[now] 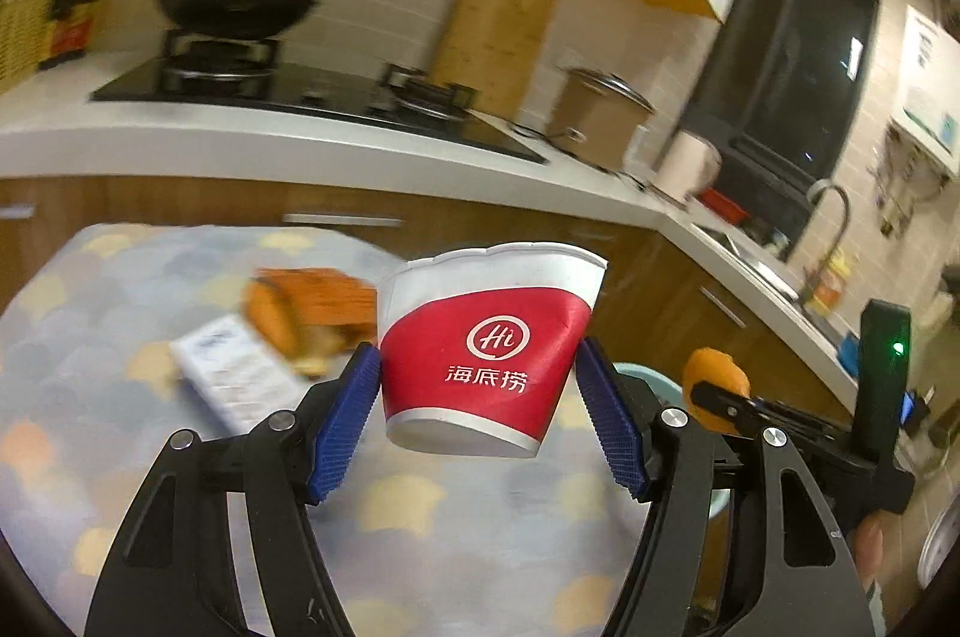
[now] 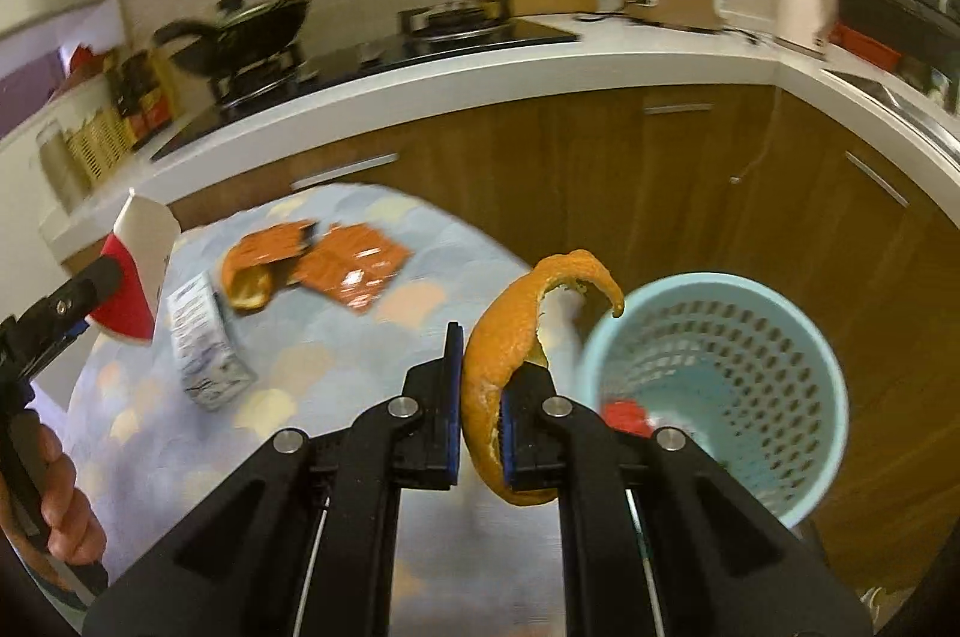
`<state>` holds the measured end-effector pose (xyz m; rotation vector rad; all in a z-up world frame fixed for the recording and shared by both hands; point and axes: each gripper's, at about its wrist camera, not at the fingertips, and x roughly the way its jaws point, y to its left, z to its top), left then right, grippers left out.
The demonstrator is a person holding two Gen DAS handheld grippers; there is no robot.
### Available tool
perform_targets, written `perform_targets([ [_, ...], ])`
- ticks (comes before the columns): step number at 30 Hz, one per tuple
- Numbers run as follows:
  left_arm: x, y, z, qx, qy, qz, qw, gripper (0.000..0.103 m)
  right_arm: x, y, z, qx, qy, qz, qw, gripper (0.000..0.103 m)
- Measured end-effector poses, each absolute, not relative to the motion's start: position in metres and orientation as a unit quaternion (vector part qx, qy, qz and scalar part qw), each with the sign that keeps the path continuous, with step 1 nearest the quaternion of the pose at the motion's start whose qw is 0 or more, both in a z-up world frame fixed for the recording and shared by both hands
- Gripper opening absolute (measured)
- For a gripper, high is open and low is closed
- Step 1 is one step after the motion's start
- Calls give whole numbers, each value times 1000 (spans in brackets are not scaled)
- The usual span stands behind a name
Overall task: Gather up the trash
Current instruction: 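Carry the cup and orange peel over the blue basket and open both tools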
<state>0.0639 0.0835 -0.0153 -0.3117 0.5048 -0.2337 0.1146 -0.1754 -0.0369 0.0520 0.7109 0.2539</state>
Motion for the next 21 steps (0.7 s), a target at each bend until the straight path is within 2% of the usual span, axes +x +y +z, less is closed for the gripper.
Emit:
perform_targets([
  [5, 96, 8, -11, -121, 263, -154, 945, 65, 127, -232, -48, 56, 357, 100, 927, 8],
  [11, 140, -60, -36, -104, 309, -191, 926, 65, 140, -278, -74, 89, 381, 82, 916, 8],
  [21, 187, -125, -81, -83, 369, -221, 899, 66, 166, -313, -114, 120, 445, 67, 885, 9],
])
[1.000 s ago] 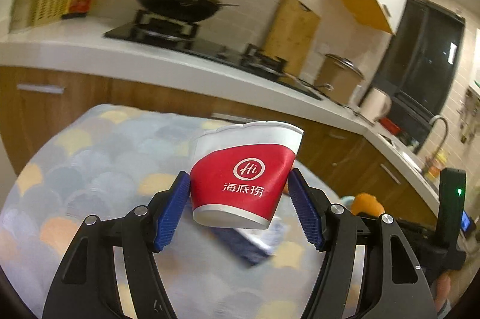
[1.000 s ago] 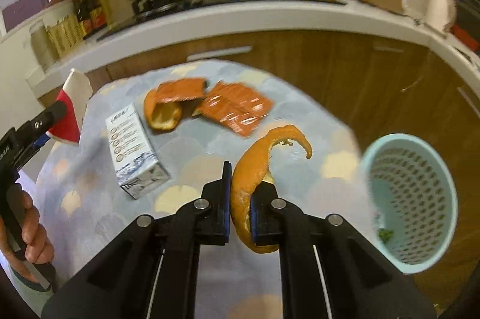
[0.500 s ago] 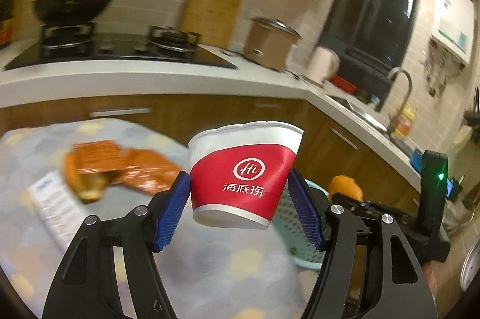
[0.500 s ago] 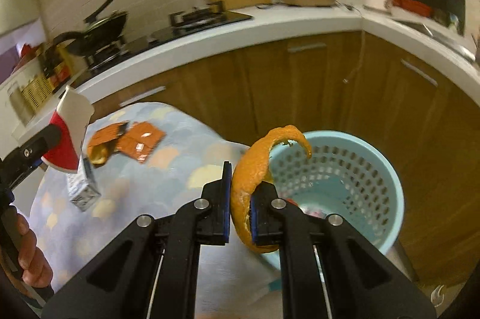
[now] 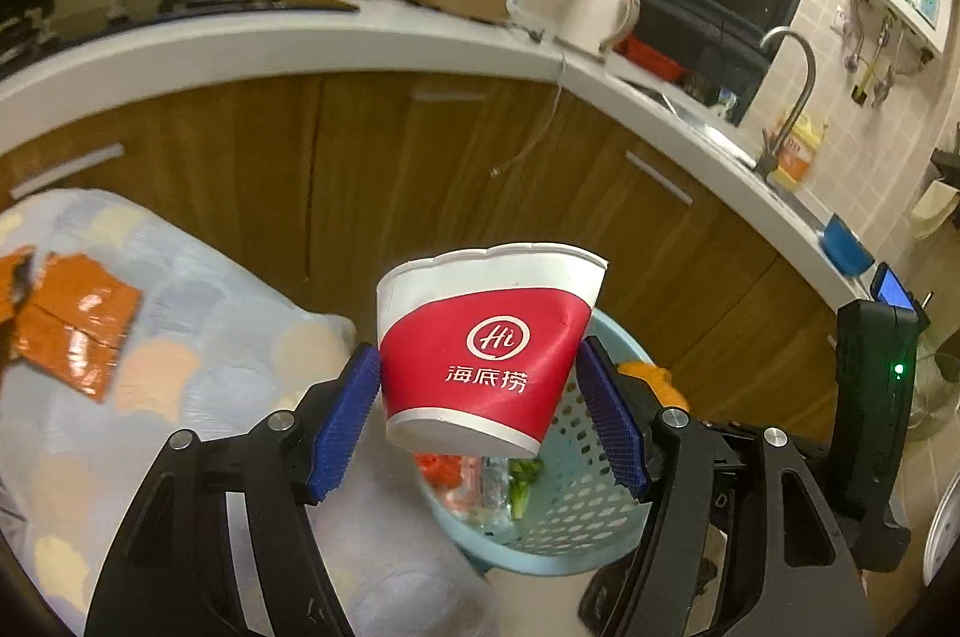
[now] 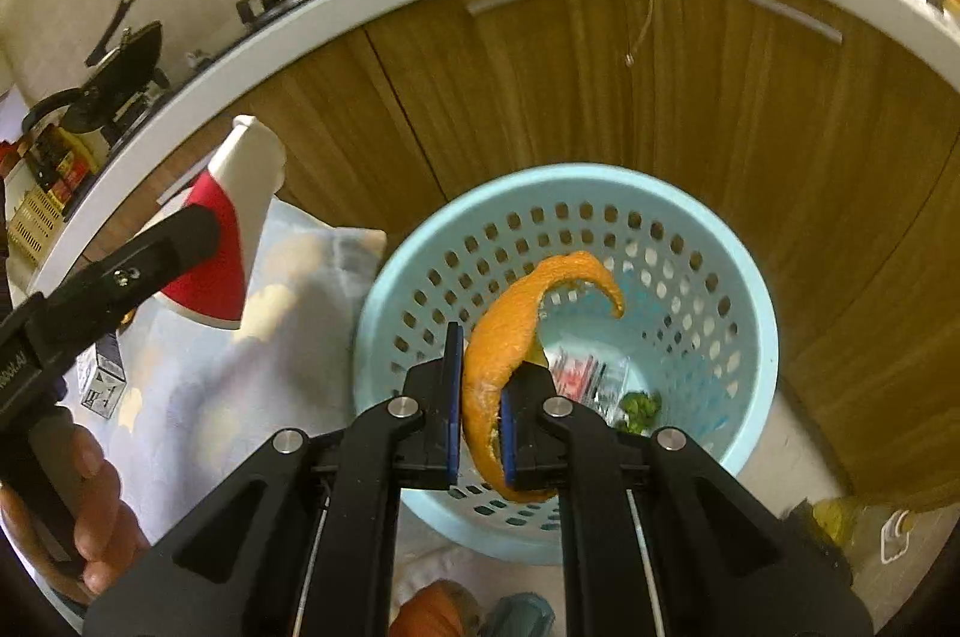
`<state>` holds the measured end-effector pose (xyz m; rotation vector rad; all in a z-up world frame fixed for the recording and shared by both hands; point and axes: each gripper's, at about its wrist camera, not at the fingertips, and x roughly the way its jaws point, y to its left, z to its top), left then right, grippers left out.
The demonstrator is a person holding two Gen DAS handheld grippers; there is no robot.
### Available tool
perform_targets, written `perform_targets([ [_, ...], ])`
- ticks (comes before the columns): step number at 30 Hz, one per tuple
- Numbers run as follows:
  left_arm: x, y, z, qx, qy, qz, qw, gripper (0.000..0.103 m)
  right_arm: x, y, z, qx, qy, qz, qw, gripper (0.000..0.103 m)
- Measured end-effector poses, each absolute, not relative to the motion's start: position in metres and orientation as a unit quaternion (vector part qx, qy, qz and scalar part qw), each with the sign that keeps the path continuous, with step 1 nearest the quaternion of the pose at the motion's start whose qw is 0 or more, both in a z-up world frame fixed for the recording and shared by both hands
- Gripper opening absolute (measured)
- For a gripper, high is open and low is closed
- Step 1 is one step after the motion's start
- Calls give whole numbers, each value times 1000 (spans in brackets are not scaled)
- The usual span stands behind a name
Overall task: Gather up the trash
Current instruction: 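Carry the cup and orange peel over the blue basket and open both tools, then move the left tool to the white milk carton and grasp it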
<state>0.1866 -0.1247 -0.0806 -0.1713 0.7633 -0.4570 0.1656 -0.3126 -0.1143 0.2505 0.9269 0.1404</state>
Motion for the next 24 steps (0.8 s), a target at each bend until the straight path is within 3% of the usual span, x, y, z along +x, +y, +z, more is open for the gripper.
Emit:
perform_targets([
  [3, 195, -134, -92, -71, 389, -221, 892, 72, 170, -321, -127, 133, 468, 65, 871, 13],
  [5, 195, -134, -97, -67, 396, -223, 888, 74, 171, -325, -134, 136, 478, 58, 866, 27],
  [9, 192, -125, -99, -69, 394, -217, 890, 76, 166, -331, -139, 145, 478, 47, 865, 39],
  [11, 189, -117, -96, -72, 390, -213, 893, 76, 164, -331, -135, 143, 473, 45, 868, 50],
  [24, 148, -48, -60, -90, 336, -124, 929, 77, 156, -290, -97, 125, 424, 80, 893, 52],
])
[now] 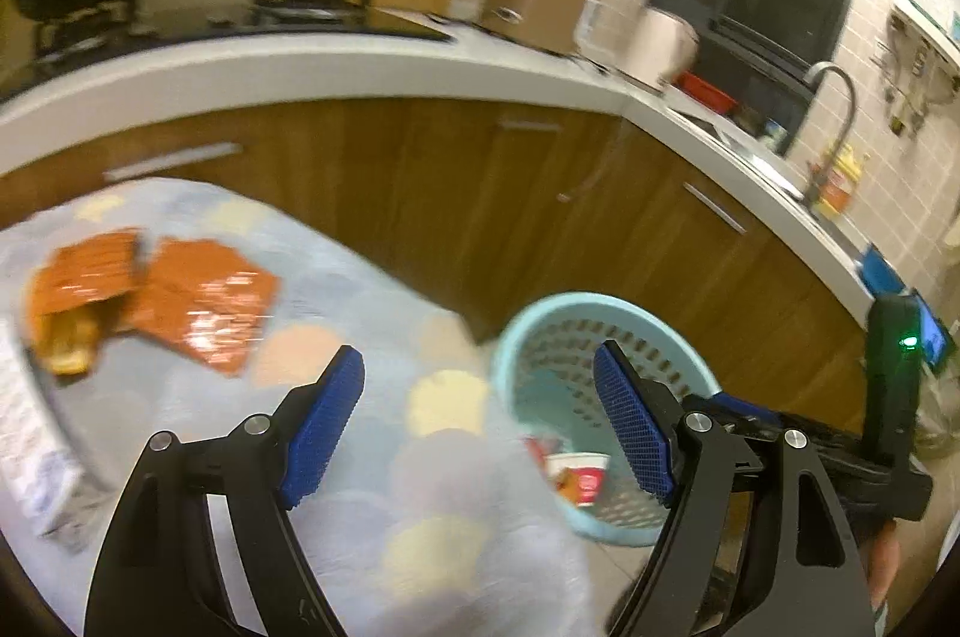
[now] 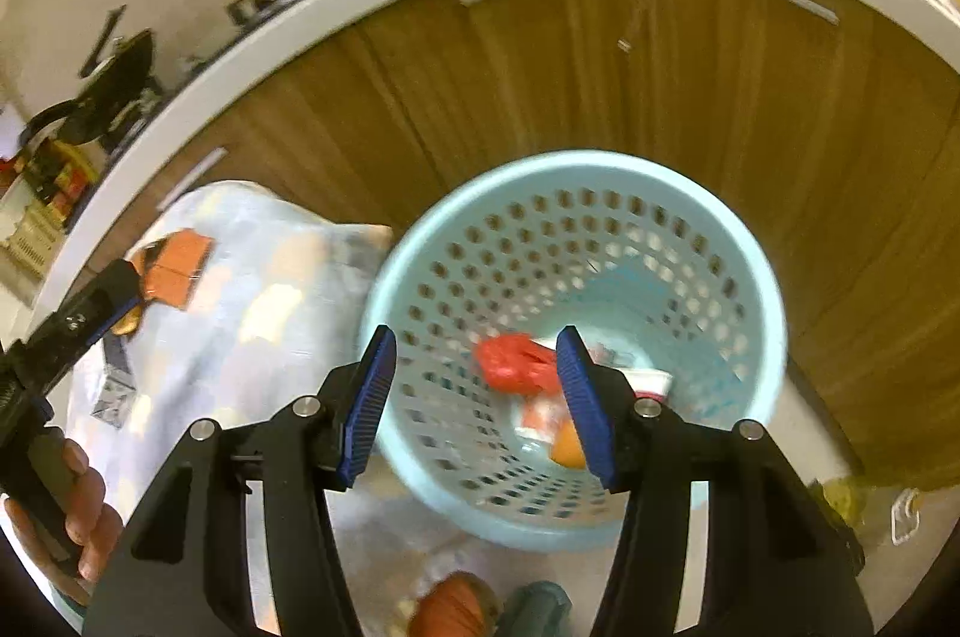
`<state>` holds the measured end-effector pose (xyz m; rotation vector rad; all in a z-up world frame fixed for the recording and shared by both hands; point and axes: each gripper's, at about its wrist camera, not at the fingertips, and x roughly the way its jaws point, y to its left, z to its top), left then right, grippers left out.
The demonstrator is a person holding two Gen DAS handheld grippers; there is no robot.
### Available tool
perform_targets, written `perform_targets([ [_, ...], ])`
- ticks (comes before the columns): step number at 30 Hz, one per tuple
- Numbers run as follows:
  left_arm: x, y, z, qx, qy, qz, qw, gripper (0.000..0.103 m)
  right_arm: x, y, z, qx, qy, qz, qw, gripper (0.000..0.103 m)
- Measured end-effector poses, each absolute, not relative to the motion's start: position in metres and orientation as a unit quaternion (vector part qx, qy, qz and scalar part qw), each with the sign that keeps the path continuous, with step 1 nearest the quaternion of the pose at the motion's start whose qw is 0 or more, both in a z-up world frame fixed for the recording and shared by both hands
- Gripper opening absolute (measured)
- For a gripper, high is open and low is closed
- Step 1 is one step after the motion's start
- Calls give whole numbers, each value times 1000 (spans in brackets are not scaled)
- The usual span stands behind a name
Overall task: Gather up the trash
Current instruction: 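Move the left tool to the white milk carton and grasp it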
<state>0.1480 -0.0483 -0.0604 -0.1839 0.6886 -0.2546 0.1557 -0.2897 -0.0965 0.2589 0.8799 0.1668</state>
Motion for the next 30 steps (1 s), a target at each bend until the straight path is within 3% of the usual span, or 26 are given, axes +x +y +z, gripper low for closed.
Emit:
perform_targets([
  [10, 78, 51, -46, -103, 281, 134, 945, 82, 147, -161, -93, 102, 372, 181, 905, 52],
  [16, 86, 95, -70, -150, 324, 204, 911, 85, 154, -110, -108, 51, 376, 201, 903, 52],
  [24, 120, 94, -100, -125, 374, 243, 886, 85, 157, -77, -103, -25, 388, 238, 890, 52],
  [30, 127, 103, -108, -120, 385, 234, 885, 73, 188, -45, -92, -76, 391, 285, 872, 56],
])
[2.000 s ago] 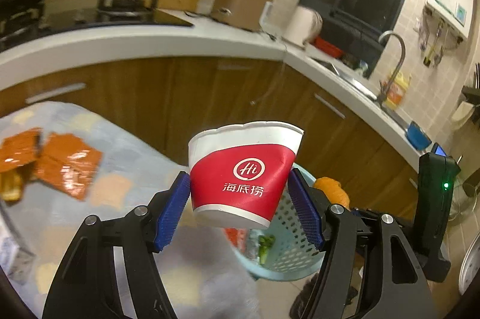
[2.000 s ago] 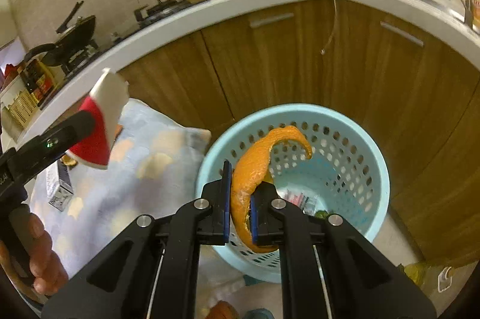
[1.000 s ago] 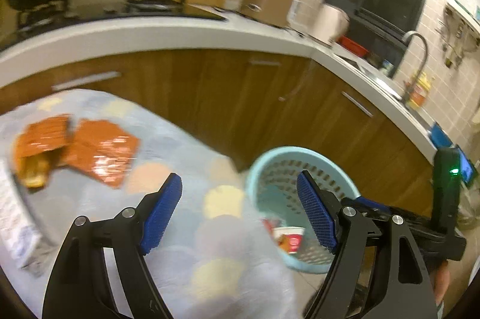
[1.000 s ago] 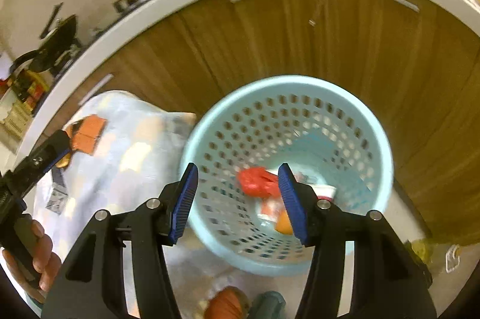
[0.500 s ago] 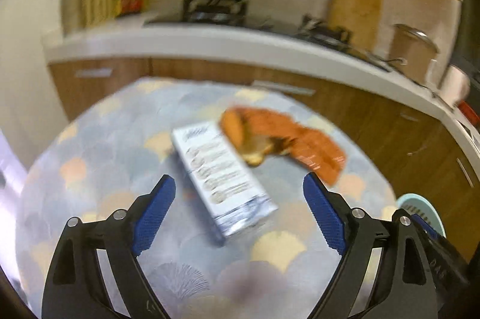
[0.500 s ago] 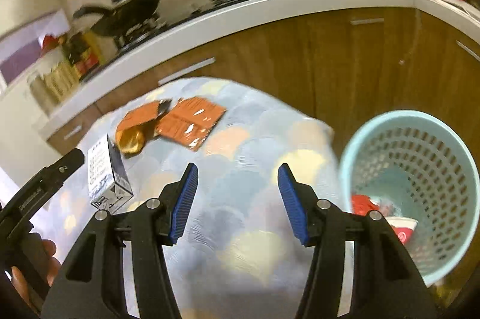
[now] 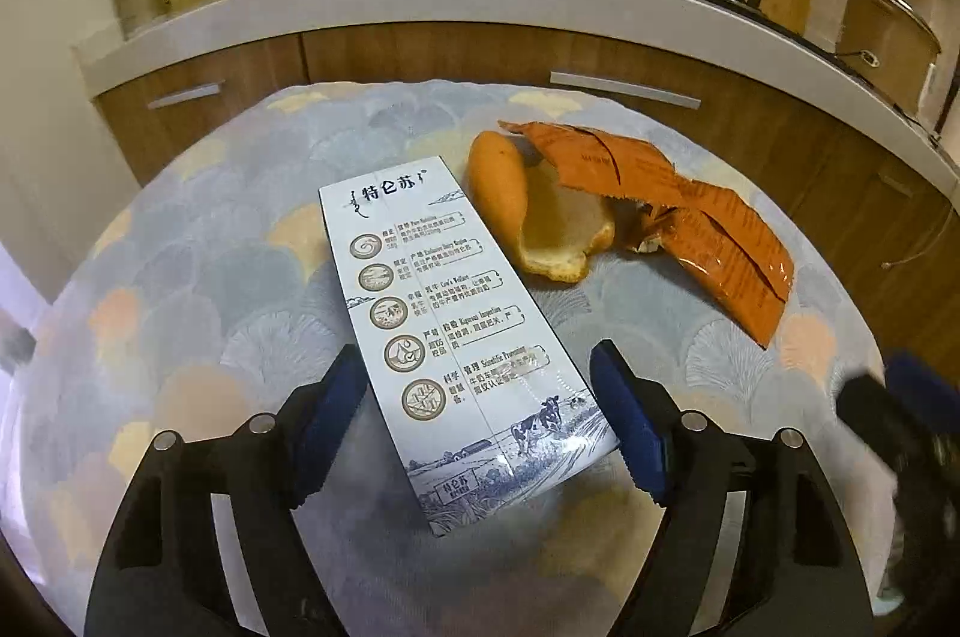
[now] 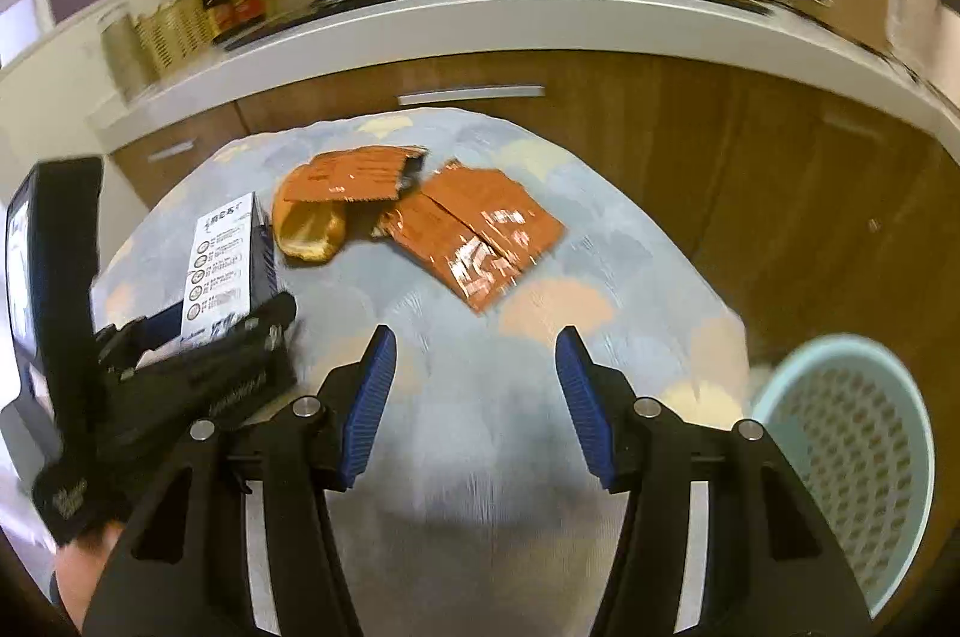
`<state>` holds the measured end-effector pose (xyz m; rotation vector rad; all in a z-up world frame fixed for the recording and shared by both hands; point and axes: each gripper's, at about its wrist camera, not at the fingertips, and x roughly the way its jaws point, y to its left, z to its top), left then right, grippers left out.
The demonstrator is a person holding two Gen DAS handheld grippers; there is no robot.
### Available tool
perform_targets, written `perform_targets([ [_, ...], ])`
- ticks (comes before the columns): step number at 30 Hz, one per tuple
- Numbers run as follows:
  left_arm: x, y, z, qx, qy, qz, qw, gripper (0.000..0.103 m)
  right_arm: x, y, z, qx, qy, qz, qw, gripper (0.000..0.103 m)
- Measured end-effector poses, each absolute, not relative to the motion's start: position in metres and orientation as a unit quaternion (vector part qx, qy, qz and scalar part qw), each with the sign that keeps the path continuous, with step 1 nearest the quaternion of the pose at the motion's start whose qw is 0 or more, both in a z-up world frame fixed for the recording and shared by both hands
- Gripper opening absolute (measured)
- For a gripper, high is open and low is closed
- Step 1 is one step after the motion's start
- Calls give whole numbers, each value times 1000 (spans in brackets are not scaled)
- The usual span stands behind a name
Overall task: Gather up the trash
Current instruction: 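Move the left tool to the white milk carton and grasp it, then grasp an orange snack wrapper with the right tool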
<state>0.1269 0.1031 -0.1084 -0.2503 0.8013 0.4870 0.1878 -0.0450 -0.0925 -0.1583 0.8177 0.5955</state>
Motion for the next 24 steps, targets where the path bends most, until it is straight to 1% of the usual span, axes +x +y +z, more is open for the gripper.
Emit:
perform_targets([
  [1, 124, 107, -107, -124, 383, 225, 887, 71, 192, -43, -94, -77, 391, 290, 870, 64],
  [3, 120, 114, -105, -128, 385, 207, 890, 67, 208, -32, -98, -85, 396, 301, 863, 71],
  [6, 110, 130, -101, -126, 393, 150, 898, 62, 228, -17, -105, -102, 408, 323, 848, 74],
  [8, 103, 142, -101, -124, 393, 133, 901, 57, 237, -10, -110, -117, 406, 322, 847, 77],
  [9, 100, 148, -102, -128, 388, 131, 903, 56, 243, -8, -112, -116, 405, 324, 847, 80],
  [11, 95, 158, -102, -145, 372, 120, 909, 56, 254, -6, -116, -104, 411, 327, 845, 80],
  [17, 95, 151, -105, -125, 351, 127, 919, 56, 267, 1, -123, -114, 412, 326, 843, 85],
  [19, 95, 152, -104, -127, 346, 136, 920, 55, 265, 8, -124, -125, 407, 329, 843, 90],
  [24, 96, 156, -104, -133, 345, 136, 919, 55, 265, 31, -136, -183, 416, 311, 834, 91],
])
